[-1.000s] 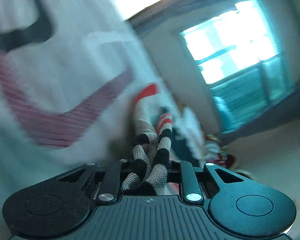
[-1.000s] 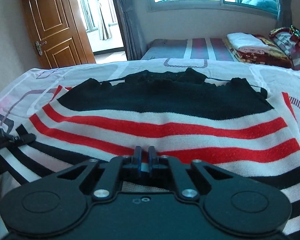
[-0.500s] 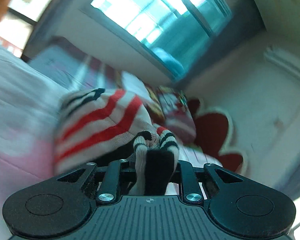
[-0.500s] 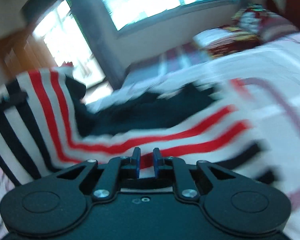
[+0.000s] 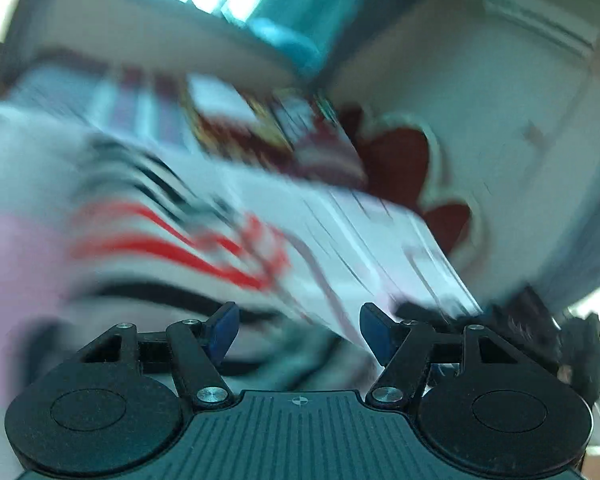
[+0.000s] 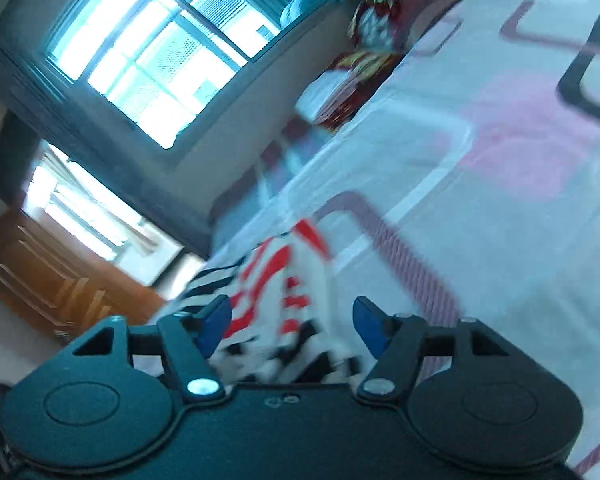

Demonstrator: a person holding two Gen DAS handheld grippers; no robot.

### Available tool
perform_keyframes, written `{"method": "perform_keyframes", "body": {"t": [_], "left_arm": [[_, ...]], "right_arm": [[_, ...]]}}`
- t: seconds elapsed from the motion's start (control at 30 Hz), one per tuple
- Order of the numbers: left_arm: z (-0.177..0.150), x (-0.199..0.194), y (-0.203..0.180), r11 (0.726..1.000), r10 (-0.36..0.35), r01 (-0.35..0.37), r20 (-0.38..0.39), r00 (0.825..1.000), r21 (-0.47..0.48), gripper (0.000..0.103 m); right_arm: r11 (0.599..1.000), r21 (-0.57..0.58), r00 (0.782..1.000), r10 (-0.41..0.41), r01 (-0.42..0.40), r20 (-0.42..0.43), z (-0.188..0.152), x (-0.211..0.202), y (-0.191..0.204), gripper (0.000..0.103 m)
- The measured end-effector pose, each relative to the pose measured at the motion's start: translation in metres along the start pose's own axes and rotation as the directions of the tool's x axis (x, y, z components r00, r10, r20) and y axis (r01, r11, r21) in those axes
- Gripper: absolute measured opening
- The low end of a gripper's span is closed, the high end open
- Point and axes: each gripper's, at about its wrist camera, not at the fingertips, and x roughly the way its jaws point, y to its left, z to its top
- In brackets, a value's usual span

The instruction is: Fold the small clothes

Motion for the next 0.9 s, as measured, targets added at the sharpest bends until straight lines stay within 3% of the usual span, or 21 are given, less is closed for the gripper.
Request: {"method": "perform_keyframes", "body": {"t": [0.07,0.13,0.27,0.37,0.47,0.57,0.6,0.67,0.73,0.8,0.87,0.9], "left_arm": [[0.003,-0.021,0.023,0.990,0.137,-0.138,0.036,0.990,0.023,0.067],[0.004,-0.025,0.046,0.970,0.243,-0.243,-0.002,0.970,0.028,0.066],[-0.014,-0.026,0.062,0.961,0.275,-0.275,-0.049,0.960,0.021,0.067],[-0.028,-0.016,0.060,0.965,0.261,-0.262,-0.058,0.964,-0.008,0.067],[-0.036,-0.020,0.060,0.968,0.250,-0.252,-0.053,0.967,-0.023,0.067],[-0.029,-0.004,0.061,0.967,0.255,-0.255,-0.045,0.966,0.005,0.067],[-0.025,-0.006,0.059,0.965,0.261,-0.260,-0.035,0.965,0.023,0.067],[-0.017,-0.007,0.058,0.965,0.259,-0.258,-0.003,0.966,0.047,0.067],[-0.011,-0.008,0.057,0.966,0.254,-0.255,0.018,0.967,0.053,0.067],[-0.008,-0.002,0.057,0.971,0.230,-0.230,0.013,0.973,0.061,0.067],[-0.009,0.011,0.057,0.977,0.203,-0.201,-0.028,0.979,0.072,0.067],[-0.010,0.018,0.056,0.979,0.194,-0.190,-0.050,0.980,0.075,0.067]], "right_arm": [[0.998,0.021,0.997,0.055,-0.054,-0.054,-0.003,0.007,0.006,0.068],[0.999,0.021,0.993,0.050,-0.048,-0.104,-0.009,0.016,0.015,0.068],[0.999,0.014,0.985,-0.039,0.042,-0.168,-0.015,0.029,0.029,0.069],[0.998,-0.015,0.978,-0.057,0.055,-0.199,-0.015,0.038,0.037,0.069],[0.986,-0.117,0.947,-0.145,0.116,-0.287,-0.013,0.070,0.049,0.067],[0.955,-0.267,0.939,-0.204,0.129,-0.277,-0.027,0.087,0.056,0.042],[0.938,-0.328,0.944,-0.206,0.115,-0.259,-0.033,0.089,0.060,0.040],[0.883,-0.465,0.970,-0.164,0.064,-0.178,-0.045,0.086,0.074,0.027],[0.844,-0.536,0.997,-0.025,-0.020,-0.077,-0.048,0.066,0.087,0.025],[0.825,-0.559,0.995,0.094,-0.087,-0.016,-0.045,0.044,0.095,0.024],[0.804,-0.583,0.987,0.160,-0.118,0.020,-0.047,0.027,0.089,0.024],[0.817,-0.563,0.986,0.166,-0.124,0.024,-0.047,0.026,0.076,0.024]]}}
